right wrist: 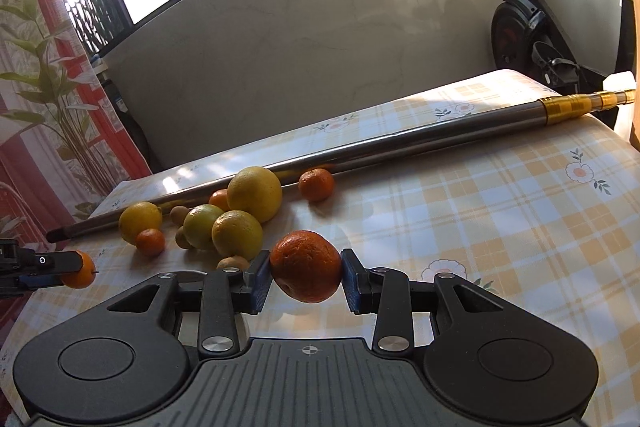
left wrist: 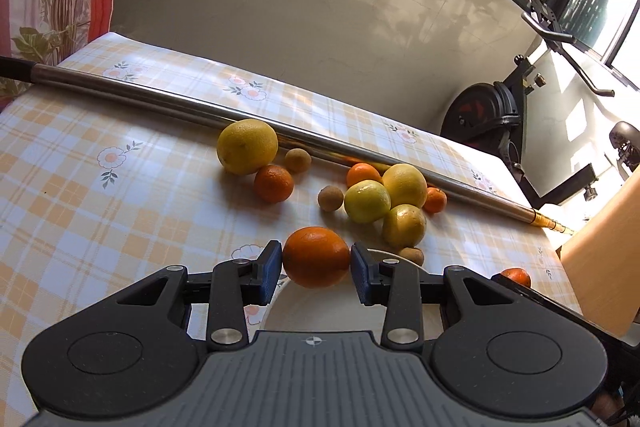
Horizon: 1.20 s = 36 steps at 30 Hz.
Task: Organize fruits
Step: 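Carry both held oranges over the white plate with both tools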
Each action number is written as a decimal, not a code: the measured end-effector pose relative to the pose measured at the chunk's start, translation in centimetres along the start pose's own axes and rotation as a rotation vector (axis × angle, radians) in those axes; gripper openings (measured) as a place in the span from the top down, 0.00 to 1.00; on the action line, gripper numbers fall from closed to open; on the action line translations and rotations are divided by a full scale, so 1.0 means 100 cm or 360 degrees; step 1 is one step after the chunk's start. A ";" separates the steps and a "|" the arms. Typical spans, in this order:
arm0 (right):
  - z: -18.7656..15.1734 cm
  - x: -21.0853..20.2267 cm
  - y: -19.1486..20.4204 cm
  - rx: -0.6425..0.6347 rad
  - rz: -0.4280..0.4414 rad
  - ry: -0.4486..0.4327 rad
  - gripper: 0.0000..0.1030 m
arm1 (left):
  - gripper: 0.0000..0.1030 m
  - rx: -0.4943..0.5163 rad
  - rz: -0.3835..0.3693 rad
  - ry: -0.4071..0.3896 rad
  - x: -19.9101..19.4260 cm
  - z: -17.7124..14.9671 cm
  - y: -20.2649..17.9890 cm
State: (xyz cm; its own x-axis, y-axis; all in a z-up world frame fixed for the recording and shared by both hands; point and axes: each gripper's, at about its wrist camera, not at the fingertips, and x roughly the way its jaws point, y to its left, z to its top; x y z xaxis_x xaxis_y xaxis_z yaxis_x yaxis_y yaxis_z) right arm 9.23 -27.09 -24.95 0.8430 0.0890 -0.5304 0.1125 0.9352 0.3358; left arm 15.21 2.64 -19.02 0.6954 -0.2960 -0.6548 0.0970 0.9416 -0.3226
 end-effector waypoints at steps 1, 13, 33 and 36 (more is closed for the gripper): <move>-0.001 -0.003 0.004 -0.0023 0.0005 0.0009 0.67 | 0.62 0.0008 -0.0008 0.0006 -0.001 -0.004 0.000; -0.018 -0.017 0.045 -0.0173 0.0046 0.0158 0.67 | 0.61 0.0260 -0.0039 0.0016 -0.012 -0.034 -0.012; -0.045 -0.017 0.088 -0.0379 0.0020 0.0377 0.67 | 0.61 0.0313 -0.0015 0.0126 -0.004 -0.055 -0.003; -0.048 -0.016 0.090 -0.0398 0.0016 0.0395 0.67 | 0.61 0.0284 -0.0030 0.0140 -0.001 -0.058 -0.001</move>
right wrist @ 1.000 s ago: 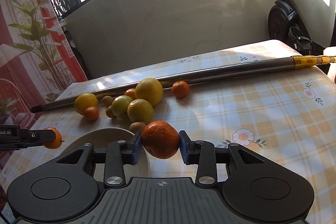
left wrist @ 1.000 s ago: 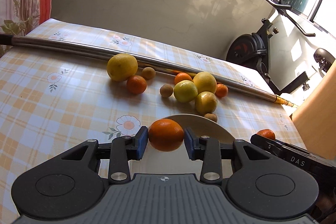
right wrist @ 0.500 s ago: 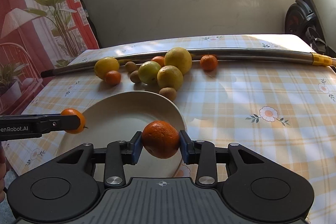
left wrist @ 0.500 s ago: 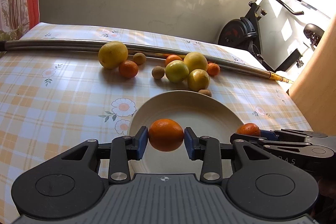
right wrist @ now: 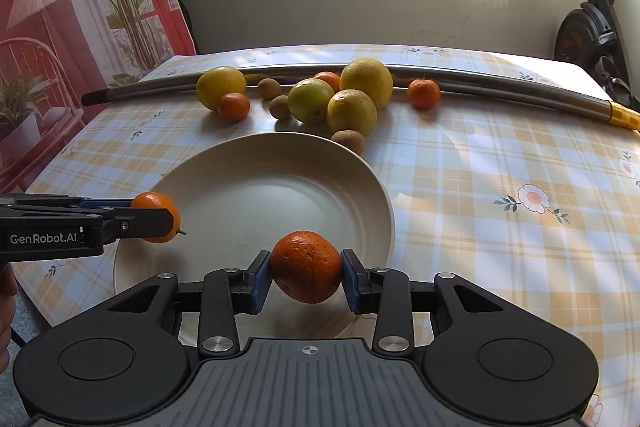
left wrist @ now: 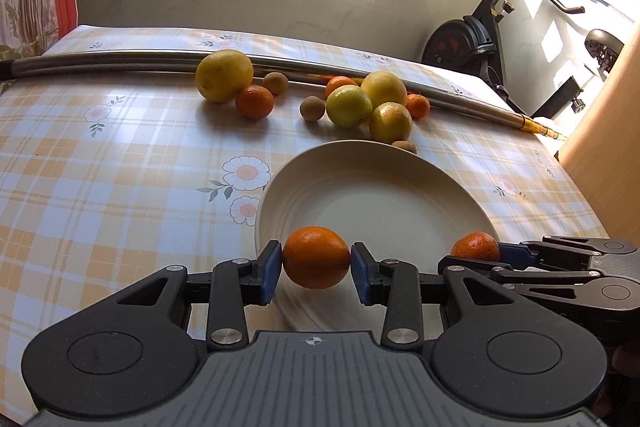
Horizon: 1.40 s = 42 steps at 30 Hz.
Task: Organize fruits
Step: 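Carry both held oranges over the white plate with both tools, then lower the oranges onto the plate and open both tools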
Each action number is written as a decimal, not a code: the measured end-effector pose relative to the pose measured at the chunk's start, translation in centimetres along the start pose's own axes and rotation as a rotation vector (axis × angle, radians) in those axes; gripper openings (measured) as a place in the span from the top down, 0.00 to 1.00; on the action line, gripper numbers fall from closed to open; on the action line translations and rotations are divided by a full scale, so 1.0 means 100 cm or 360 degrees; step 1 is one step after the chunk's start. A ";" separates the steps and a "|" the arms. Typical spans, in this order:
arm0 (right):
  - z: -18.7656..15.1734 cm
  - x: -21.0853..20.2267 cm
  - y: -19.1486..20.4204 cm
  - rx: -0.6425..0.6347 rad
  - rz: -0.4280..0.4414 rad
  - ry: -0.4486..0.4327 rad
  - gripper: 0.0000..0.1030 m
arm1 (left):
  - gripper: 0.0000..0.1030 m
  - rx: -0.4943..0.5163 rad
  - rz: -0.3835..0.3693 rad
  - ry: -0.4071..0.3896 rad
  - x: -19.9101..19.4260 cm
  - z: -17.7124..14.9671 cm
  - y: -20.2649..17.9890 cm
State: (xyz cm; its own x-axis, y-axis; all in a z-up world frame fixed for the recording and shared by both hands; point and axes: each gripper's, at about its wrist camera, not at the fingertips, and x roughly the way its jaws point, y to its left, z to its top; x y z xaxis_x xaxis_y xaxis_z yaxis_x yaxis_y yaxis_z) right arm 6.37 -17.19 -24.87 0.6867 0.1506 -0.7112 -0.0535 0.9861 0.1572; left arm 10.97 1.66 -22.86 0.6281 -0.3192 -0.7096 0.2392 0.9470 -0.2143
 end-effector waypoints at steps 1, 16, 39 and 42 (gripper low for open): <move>-0.001 0.001 0.001 -0.0006 -0.0003 0.0008 0.67 | 0.61 0.0005 0.0001 0.0001 0.000 0.000 -0.001; -0.002 -0.001 0.002 -0.0023 -0.0041 -0.0011 0.65 | 0.61 0.0053 0.0030 -0.0001 0.001 -0.003 -0.007; -0.001 -0.018 -0.001 0.0001 -0.0074 -0.0097 0.65 | 0.61 0.0048 0.0058 -0.0034 -0.010 -0.007 -0.009; -0.002 -0.020 -0.001 0.0002 -0.0075 -0.0102 0.65 | 0.61 0.0046 0.0065 -0.0038 -0.011 -0.007 -0.009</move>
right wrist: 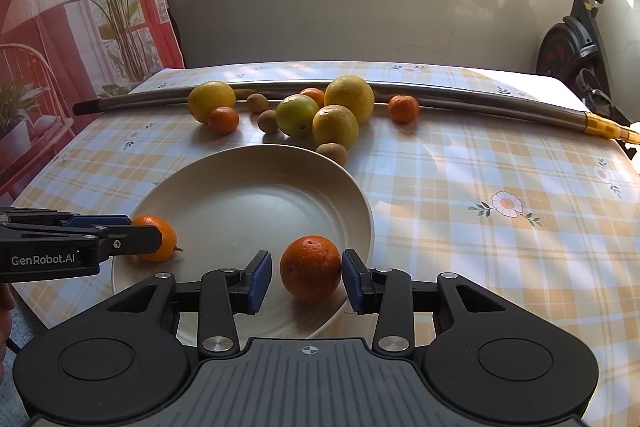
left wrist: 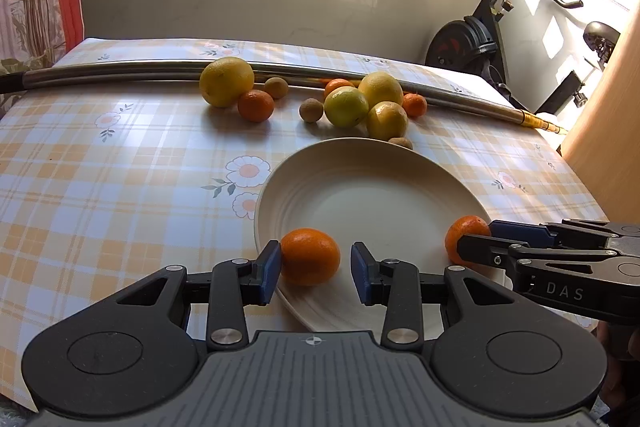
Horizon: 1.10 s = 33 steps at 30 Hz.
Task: Organize fruits
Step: 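Lower the oranges onto the plate and open both tools, then move both open tools back toward the fruit pile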
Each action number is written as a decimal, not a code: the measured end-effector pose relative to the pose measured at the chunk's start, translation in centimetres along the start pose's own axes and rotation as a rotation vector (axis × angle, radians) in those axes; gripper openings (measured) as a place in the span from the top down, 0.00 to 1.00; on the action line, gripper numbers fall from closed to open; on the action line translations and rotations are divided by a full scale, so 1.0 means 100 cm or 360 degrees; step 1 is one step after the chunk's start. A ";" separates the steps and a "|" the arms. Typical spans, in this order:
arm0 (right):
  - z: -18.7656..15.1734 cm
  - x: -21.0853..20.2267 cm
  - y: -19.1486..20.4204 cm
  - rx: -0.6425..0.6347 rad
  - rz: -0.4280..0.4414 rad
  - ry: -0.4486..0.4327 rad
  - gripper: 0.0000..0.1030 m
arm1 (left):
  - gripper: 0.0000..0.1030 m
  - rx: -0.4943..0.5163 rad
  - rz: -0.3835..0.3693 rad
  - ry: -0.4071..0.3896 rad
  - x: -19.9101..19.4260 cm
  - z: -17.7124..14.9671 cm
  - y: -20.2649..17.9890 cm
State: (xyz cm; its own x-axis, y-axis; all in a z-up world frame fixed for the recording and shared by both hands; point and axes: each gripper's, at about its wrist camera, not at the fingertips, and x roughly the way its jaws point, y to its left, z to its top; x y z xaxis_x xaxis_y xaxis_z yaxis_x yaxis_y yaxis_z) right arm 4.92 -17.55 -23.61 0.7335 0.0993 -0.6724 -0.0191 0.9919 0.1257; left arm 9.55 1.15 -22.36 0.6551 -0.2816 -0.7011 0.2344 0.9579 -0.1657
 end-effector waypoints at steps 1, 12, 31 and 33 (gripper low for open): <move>0.000 -0.001 0.000 0.0000 -0.0001 -0.0003 0.65 | 0.61 0.0000 0.0001 -0.0001 0.000 0.000 0.000; 0.000 -0.008 -0.002 0.0021 -0.0005 -0.0048 0.64 | 0.61 -0.0016 0.0039 -0.0013 -0.006 -0.001 0.001; 0.024 -0.028 -0.024 0.0061 -0.0050 -0.0235 0.64 | 0.61 -0.0055 0.0126 -0.0168 -0.033 0.029 0.026; 0.029 -0.029 -0.028 0.0066 -0.0057 -0.0248 0.64 | 0.61 -0.0041 0.0158 -0.0193 -0.039 0.037 0.034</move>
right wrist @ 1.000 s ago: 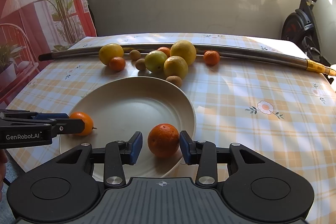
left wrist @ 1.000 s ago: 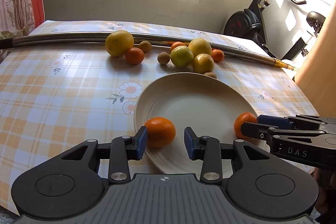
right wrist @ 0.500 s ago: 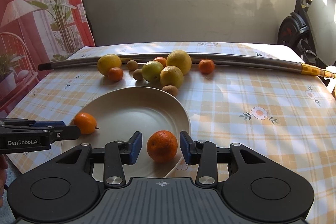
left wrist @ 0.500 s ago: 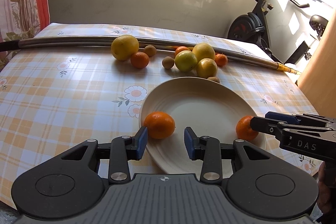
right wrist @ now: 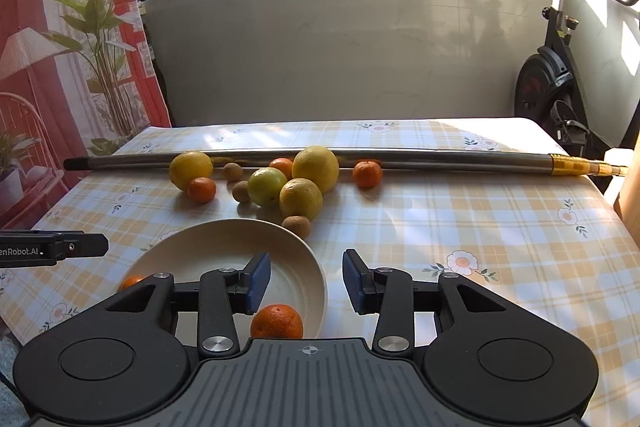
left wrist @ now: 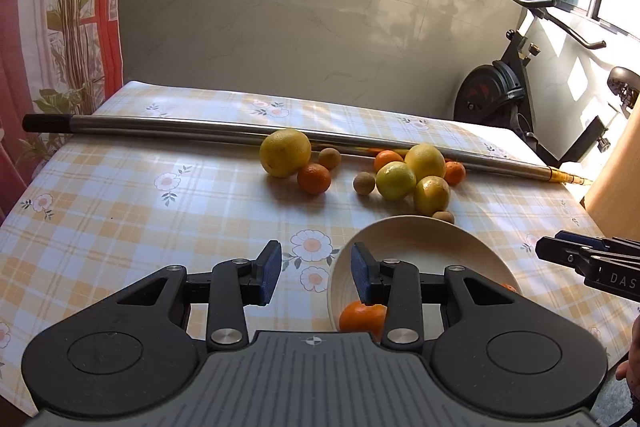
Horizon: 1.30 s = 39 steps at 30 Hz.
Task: Organize fruits
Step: 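Move both open tools back toward the fruit pile, then grasp a large yellow grapefruit with the right tool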
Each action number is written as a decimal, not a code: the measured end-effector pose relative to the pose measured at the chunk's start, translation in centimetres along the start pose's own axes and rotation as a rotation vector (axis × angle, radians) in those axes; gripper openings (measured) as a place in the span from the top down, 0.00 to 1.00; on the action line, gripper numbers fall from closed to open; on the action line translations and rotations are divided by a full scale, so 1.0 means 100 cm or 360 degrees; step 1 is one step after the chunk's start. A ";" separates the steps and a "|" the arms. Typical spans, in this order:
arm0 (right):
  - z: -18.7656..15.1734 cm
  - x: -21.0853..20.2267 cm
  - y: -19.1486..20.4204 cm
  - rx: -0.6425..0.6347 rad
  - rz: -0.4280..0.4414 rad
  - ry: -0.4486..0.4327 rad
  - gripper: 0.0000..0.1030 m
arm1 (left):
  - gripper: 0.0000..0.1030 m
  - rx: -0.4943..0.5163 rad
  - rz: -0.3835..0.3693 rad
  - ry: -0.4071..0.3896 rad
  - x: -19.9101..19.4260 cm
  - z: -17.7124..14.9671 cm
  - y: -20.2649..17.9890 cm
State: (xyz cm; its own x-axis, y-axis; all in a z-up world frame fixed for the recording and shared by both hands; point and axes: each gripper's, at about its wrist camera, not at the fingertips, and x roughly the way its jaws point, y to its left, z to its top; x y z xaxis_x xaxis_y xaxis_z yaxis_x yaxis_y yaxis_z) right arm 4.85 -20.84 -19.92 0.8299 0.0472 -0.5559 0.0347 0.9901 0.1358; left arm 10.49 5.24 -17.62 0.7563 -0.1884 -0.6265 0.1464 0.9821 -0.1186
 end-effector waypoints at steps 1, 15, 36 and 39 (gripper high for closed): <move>0.003 0.001 -0.002 0.0001 -0.0003 -0.0006 0.64 | 0.61 0.0004 0.0015 -0.0011 -0.002 0.004 0.003; 0.050 0.031 -0.007 -0.0075 0.0044 -0.0062 0.64 | 0.61 -0.0041 0.0100 -0.0149 -0.011 0.062 0.038; 0.066 0.151 -0.006 -0.0123 0.0153 0.0248 0.60 | 0.61 -0.0013 0.0028 0.0005 0.062 0.072 0.027; 0.066 0.159 -0.001 -0.0184 0.0154 0.0255 0.60 | 0.61 0.0009 0.0001 0.0036 0.074 0.070 0.020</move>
State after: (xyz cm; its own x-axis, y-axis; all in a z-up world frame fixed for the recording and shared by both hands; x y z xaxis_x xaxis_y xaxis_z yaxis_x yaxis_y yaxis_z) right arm 21.67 -21.11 -23.34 0.7267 0.1539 -0.6695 -0.1125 0.9881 0.1050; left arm 20.85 5.83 -17.06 0.7418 -0.1878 -0.6438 0.1497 0.9821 -0.1140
